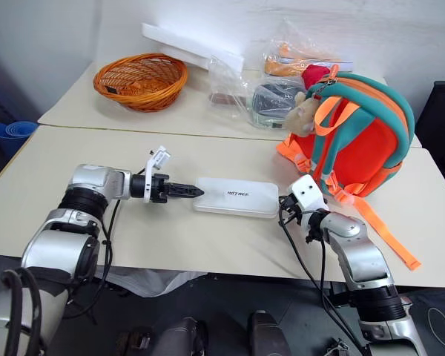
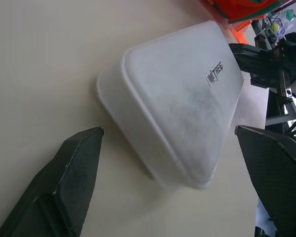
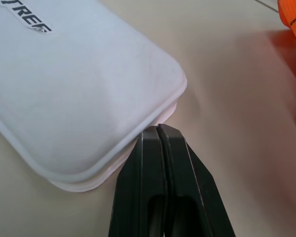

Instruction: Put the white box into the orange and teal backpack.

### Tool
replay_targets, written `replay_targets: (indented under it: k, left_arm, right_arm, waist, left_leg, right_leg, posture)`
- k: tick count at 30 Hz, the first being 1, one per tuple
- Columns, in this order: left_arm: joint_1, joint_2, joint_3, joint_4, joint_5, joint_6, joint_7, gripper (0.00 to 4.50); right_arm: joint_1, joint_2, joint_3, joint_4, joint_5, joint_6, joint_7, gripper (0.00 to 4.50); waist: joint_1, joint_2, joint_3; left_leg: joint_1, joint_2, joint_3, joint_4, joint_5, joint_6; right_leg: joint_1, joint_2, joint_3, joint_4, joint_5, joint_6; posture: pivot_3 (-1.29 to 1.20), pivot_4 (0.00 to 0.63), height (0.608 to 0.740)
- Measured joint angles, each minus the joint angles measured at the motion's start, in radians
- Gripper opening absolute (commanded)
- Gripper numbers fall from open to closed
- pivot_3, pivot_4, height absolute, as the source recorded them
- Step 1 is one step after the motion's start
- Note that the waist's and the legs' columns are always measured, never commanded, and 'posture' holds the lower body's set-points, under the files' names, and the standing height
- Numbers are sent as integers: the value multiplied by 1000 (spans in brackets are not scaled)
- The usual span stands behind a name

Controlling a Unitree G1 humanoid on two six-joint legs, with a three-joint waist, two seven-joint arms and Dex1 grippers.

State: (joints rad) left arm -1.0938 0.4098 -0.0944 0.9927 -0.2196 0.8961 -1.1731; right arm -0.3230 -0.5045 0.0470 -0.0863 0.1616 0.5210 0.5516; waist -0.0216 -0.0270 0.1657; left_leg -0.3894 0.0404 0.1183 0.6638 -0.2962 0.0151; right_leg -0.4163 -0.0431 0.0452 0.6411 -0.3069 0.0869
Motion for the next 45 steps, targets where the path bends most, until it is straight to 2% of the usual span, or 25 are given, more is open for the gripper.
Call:
replay_targets:
  k: [2,5,9,14,17,20,22,25,28,29,32,38,41,45]
  left_arm:
    - [-11,-31,2,10,2,1,3,4494]
    - [-29,-80,37,45,-6,11,36,3903]
    - [-33,-116,90,89,-25,33,73,2674]
    - [-40,-93,124,85,-59,63,24,1505]
    - [-34,-70,123,58,-67,97,9,1377]
    - [8,6,128,-30,-89,176,-8,1366]
    - [43,37,138,-104,-107,228,-2,1366]
    - [96,56,176,-215,-150,309,33,1366]
    - [125,66,238,-305,-205,374,71,1366]
    - [137,78,265,-342,-225,391,87,1366]
    - [146,75,293,-431,-259,398,124,1366]
    - [150,71,353,-482,-306,407,197,1366]
    - [161,75,371,-513,-329,403,218,1366]
    - [183,83,388,-561,-352,385,239,1366]
  right_arm:
    - [0,5,4,5,-5,0,0,0]
    - [2,9,4,7,-6,-2,0,0]
    - [41,11,0,-8,-7,-19,-5,0]
    - [175,22,-59,-129,26,-37,-21,0]
    - [273,30,-163,-254,93,1,-35,555]
    - [372,31,-327,-398,188,74,-61,1542]
    - [384,33,-417,-450,243,121,-90,2178]
    - [352,33,-497,-493,315,176,-128,3257]
    - [246,28,-524,-452,356,203,-155,4292]
    - [173,27,-510,-395,361,204,-156,4466]
    - [-40,44,-441,-193,349,186,-164,4500]
    - [-203,75,-320,104,307,119,-124,4500]
    - [-288,84,-303,235,279,47,-112,3895]
    - [-336,83,-290,308,253,-43,-78,2502]
  waist:
    - [-2,0,0]
    - [-3,0,0]
    - [-7,-1,0]
    - [-11,-1,1]
    - [-11,-1,1]
    - [-21,-1,1]
    - [-25,-1,1]
    - [-24,-2,1]
    - [-26,-2,2]
    - [-30,-2,2]
    - [-33,-2,2]
    - [-29,-1,3]
    - [-32,-1,3]
    - [-35,-1,3]
  left_leg:
    - [0,-1,0,0,0,0]
    - [0,-1,0,0,0,1]
    - [-1,0,0,0,0,1]
    - [-1,1,0,0,0,-1]
    - [0,2,-1,-1,0,-1]
    - [1,5,-1,-2,-1,-4]
    - [1,5,-1,-2,0,-5]
    - [1,5,-2,-2,0,-5]
    - [1,4,-1,-2,0,-5]
    - [1,5,-1,-1,0,-5]
    - [1,4,0,-2,1,-4]
    - [-11,4,1,0,5,-10]
    - [-15,3,3,2,5,-9]
    - [-15,4,3,1,6,-10]
  right_leg:
    - [0,-1,0,0,0,0]
    - [0,-1,0,0,0,0]
    - [0,-1,0,0,0,1]
    - [-1,1,0,1,0,1]
    - [-1,1,1,3,0,1]
    - [-1,3,4,3,-1,-1]
    - [-1,3,7,4,-1,-1]
    - [-1,3,7,4,-2,-2]
    - [-2,3,8,4,-2,-2]
    - [-2,3,8,4,-2,-2]
    - [-2,3,9,5,-2,-2]
    - [-14,4,9,10,-2,-2]
    - [-19,3,9,12,-1,-1]
    - [-19,4,9,12,-1,-1]
  posture:
    - [0,150,740]
    - [0,150,740]
    - [0,150,740]
    - [0,150,740]
    - [0,150,740]
    - [0,150,740]
    - [0,150,740]
    - [0,150,740]
    - [0,150,740]
    - [0,150,740]
    - [0,150,740]
    - [0,150,740]
    - [0,150,740]
    - [0,150,740]
